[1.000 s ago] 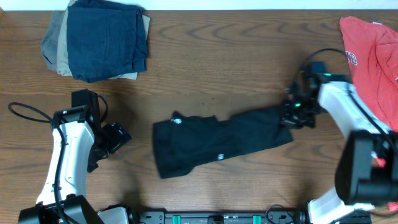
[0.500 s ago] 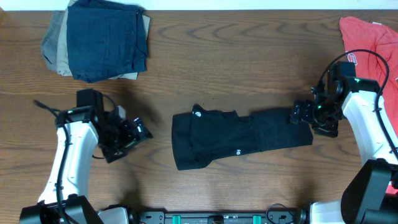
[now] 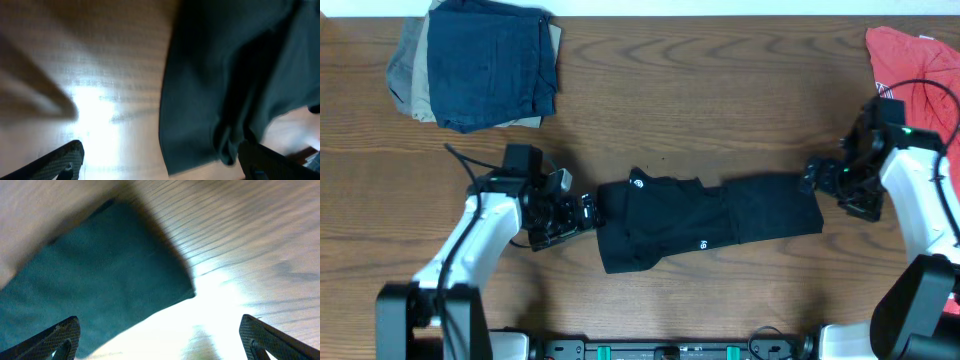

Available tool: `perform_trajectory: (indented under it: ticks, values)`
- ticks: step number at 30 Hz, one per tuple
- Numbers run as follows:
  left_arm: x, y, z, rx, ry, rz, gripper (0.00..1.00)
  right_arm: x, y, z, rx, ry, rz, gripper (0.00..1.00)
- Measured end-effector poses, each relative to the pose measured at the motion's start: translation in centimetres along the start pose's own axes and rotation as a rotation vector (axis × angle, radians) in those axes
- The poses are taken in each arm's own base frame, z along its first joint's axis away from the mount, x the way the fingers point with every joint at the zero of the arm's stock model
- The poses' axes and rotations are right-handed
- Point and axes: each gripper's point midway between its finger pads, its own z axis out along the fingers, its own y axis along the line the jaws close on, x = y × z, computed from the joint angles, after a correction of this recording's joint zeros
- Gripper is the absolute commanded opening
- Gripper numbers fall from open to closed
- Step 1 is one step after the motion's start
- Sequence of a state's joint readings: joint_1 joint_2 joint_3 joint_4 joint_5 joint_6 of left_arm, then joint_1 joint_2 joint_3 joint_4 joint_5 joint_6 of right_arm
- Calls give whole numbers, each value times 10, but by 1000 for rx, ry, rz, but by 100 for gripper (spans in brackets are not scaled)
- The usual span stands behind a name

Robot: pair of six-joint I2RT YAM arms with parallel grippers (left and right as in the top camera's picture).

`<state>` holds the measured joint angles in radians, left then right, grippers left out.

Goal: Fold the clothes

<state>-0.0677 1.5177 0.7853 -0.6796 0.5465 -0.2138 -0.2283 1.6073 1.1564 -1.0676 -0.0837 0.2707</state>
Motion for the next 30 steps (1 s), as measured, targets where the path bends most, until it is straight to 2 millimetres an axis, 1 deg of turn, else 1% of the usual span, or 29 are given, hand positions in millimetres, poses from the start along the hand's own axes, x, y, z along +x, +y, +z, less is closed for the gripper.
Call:
perform_trajectory:
  ticks: [2, 5, 9, 16, 23, 24, 26, 28, 29, 30]
  values:
    - [-6, 1, 8, 10, -1, 3, 99, -7, -12, -1, 5, -17, 65, 99]
    - [-13, -3, 17, 48, 0, 8, 99, -11, -28, -2, 12, -27, 144, 99]
    - [-16, -19, 22, 155, 18, 31, 99, -14, -40, -3, 17, -31, 199, 99]
    - [-11, -42, 29, 327, 109, 39, 99, -14, -41, -3, 19, -32, 214, 99]
    - [0, -59, 37, 384, 163, 78, 100, -14, -41, -3, 19, -32, 218, 99]
    - [2, -61, 38, 383, 170, 86, 98, -14, -41, -3, 19, -32, 218, 99]
    - [6, -64, 41, 374, 182, 93, 89, -14, -41, -3, 19, -32, 218, 99]
    - [8, -62, 45, 346, 188, 88, 78, -14, -41, -3, 19, -32, 218, 99]
    - [8, -61, 46, 329, 187, 82, 71, -14, -41, -3, 19, -32, 218, 99]
    - [8, -58, 48, 306, 184, 78, 59, -14, -41, -3, 19, -33, 218, 99]
